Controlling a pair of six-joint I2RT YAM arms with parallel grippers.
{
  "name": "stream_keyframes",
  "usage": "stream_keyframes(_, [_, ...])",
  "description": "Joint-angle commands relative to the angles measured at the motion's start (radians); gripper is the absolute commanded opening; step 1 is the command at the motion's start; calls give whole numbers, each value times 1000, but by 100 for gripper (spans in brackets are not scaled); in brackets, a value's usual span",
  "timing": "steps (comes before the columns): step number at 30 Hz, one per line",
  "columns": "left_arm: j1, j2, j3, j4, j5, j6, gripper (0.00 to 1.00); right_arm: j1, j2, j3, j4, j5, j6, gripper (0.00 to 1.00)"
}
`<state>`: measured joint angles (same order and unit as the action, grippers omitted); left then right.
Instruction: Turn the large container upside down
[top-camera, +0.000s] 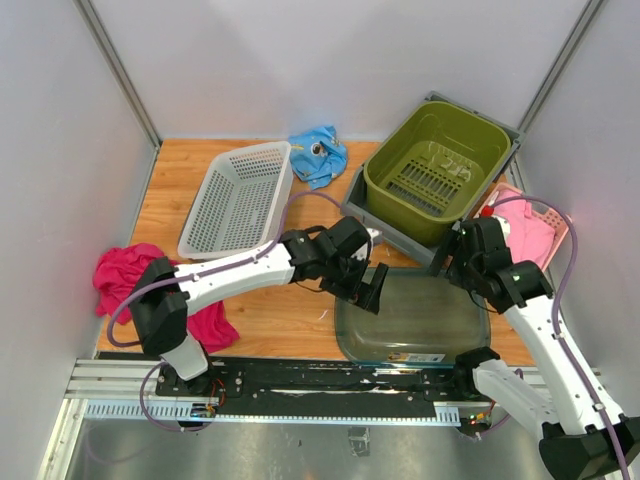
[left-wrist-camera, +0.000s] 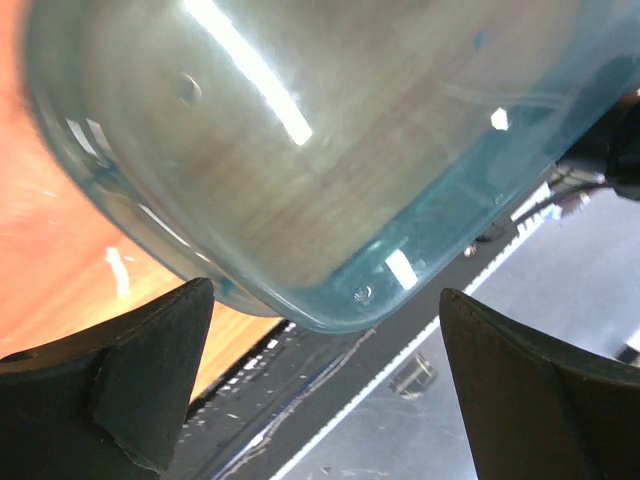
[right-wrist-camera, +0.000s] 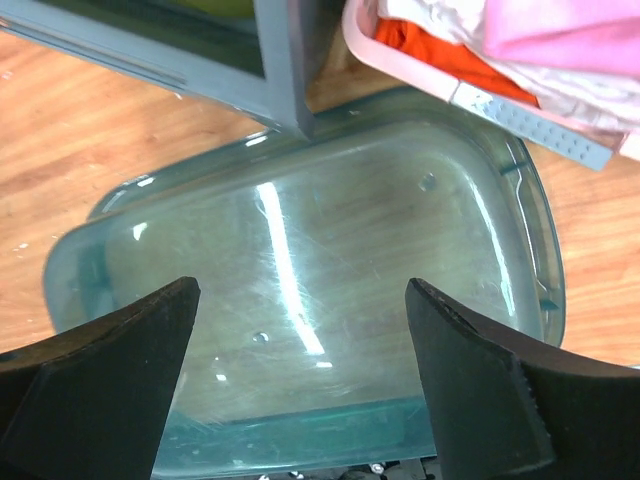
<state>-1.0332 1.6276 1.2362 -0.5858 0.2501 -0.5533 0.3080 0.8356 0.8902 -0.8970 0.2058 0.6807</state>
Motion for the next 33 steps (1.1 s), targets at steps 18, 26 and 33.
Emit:
stream_keyframes(18, [476,-63,298,-200,-687,298,76,5,12,20,152,-134,-33,86])
stream_keyframes(26, [545,26,276,-134,-501,336,53,5,33,17,168,-150,-39,86])
stream_keyframes(33, [580,72,292,-120,-467,361,42,5,47,27,176,-166,-42,86])
